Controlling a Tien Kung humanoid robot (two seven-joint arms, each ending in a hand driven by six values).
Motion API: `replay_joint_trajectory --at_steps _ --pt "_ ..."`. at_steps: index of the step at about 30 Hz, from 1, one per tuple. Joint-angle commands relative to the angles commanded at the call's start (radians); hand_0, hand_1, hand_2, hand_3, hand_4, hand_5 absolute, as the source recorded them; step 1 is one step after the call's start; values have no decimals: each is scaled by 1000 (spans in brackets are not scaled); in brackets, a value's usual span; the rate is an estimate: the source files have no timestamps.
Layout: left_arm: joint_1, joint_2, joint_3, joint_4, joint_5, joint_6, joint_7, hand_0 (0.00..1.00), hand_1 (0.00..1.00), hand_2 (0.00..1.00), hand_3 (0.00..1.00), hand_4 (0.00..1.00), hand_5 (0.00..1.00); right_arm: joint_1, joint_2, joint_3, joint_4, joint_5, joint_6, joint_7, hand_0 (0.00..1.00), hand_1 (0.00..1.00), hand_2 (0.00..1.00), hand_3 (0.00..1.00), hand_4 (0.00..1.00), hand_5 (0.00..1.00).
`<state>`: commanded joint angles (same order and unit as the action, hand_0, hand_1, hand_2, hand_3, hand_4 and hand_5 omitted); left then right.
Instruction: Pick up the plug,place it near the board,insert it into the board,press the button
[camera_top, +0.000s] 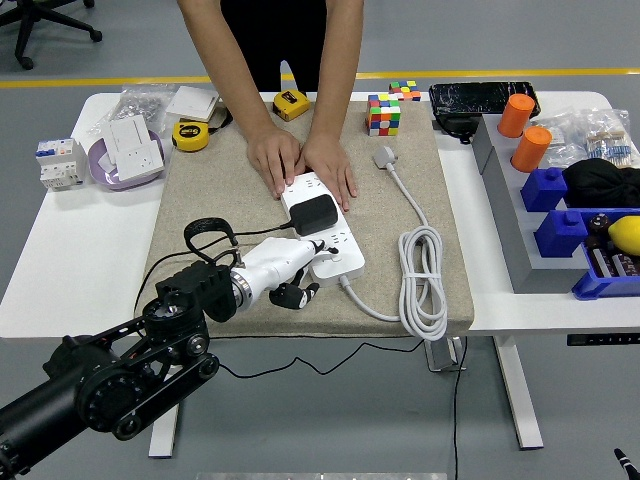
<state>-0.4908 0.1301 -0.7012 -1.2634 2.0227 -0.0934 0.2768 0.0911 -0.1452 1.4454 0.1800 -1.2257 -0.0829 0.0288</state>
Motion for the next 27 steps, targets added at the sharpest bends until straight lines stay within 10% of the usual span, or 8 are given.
replay_joint_trajectory --at_steps 27 --pt "-7 -4 6 43 2 -22 5 99 41 158 877 542 2 -2 -3 0 0 -3 0 0 755 742 722 775 998 971"
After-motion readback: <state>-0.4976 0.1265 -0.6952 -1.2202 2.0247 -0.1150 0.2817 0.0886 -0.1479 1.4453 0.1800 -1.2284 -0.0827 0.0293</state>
